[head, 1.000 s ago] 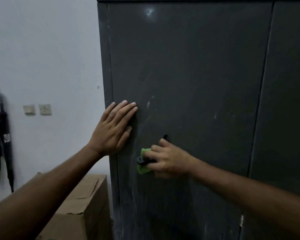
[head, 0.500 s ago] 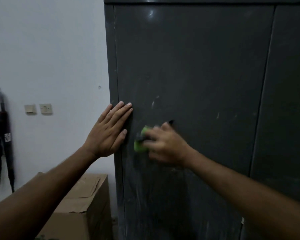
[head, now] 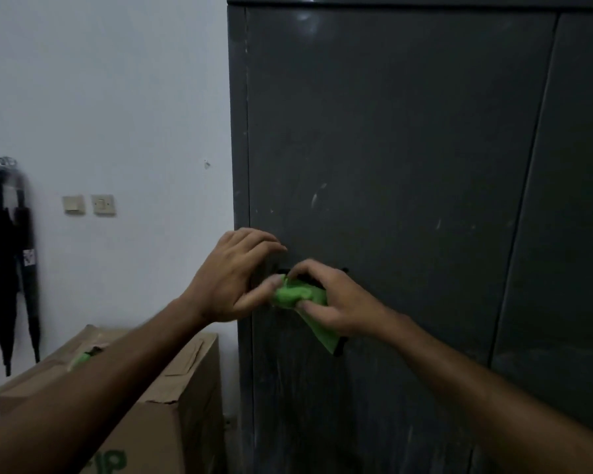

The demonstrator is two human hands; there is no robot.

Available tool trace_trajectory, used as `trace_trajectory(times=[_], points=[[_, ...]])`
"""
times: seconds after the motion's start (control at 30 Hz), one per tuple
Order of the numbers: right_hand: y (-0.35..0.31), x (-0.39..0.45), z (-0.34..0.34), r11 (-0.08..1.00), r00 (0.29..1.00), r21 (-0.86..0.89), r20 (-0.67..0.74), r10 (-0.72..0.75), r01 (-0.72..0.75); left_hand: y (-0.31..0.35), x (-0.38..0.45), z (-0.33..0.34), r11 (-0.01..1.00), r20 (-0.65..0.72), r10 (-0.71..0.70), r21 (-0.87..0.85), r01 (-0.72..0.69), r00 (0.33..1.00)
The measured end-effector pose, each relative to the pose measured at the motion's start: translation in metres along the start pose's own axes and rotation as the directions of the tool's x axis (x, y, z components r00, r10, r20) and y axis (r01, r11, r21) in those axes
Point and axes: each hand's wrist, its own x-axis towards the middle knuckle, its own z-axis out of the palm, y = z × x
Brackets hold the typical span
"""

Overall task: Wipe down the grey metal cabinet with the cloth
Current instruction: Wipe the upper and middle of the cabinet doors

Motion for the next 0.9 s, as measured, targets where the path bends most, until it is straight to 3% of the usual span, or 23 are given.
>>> trace_trajectory(times=[0.1, 0.17, 0.27, 0.37, 0.43, 0.53, 0.63, 0.7, 0.8, 0.9], points=[[-0.01, -0.007, -0.016, 0.89, 0.976, 0.4, 0.11, 0.19, -0.219, 0.018, -0.004, 0.002, 0.988, 0.129, 0.009, -0.153, 0.011, 0.992], [-0.014, -0.01, -0.026, 0.765, 0.936, 0.539, 0.216, 0.279, -0.352, 0.029, -0.003, 0.004, 0.944, 0.193, -0.036, -0.314, 0.096, 0.981], [-0.017, -0.013, -0.037, 0.632, 0.879, 0.611, 0.327, 0.348, -0.478, 0.038, 0.003, 0.005, 0.827, 0.227, -0.126, -0.514, 0.229, 0.966], [-0.015, -0.017, -0.041, 0.573, 0.86, 0.644, 0.332, 0.387, -0.507, 0.043, 0.007, 0.008, 0.638, 0.339, -0.214, -0.662, 0.393, 0.916], [-0.015, -0.021, -0.043, 0.586, 0.864, 0.635, 0.355, 0.358, -0.504, 0.044, 0.007, 0.011, 0.567, 0.382, -0.23, -0.695, 0.442, 0.895], [-0.016, -0.027, -0.043, 0.807, 0.903, 0.416, 0.283, 0.323, -0.419, 0.043, 0.004, 0.015, 0.547, 0.399, -0.25, -0.694, 0.469, 0.882], [-0.018, -0.025, -0.034, 0.924, 0.96, 0.258, 0.063, 0.274, -0.281, 0.04, 0.002, 0.018, 0.524, 0.4, -0.292, -0.693, 0.495, 0.869], [-0.018, -0.018, -0.025, 0.986, 0.98, 0.06, -0.114, 0.163, -0.157, 0.036, 0.003, 0.017, 0.607, 0.321, -0.337, -0.644, 0.465, 0.885], [-0.015, 0.001, -0.011, 0.927, 0.967, -0.375, -0.226, -0.115, 0.023, 0.025, 0.003, 0.014, 0.86, 0.07, -0.382, -0.337, 0.383, 0.921], [0.0, 0.022, 0.001, 0.698, 0.907, -0.716, -0.314, -0.28, -0.032, 0.012, 0.002, 0.007, 0.933, -0.153, -0.359, -0.056, 0.354, 0.921]])
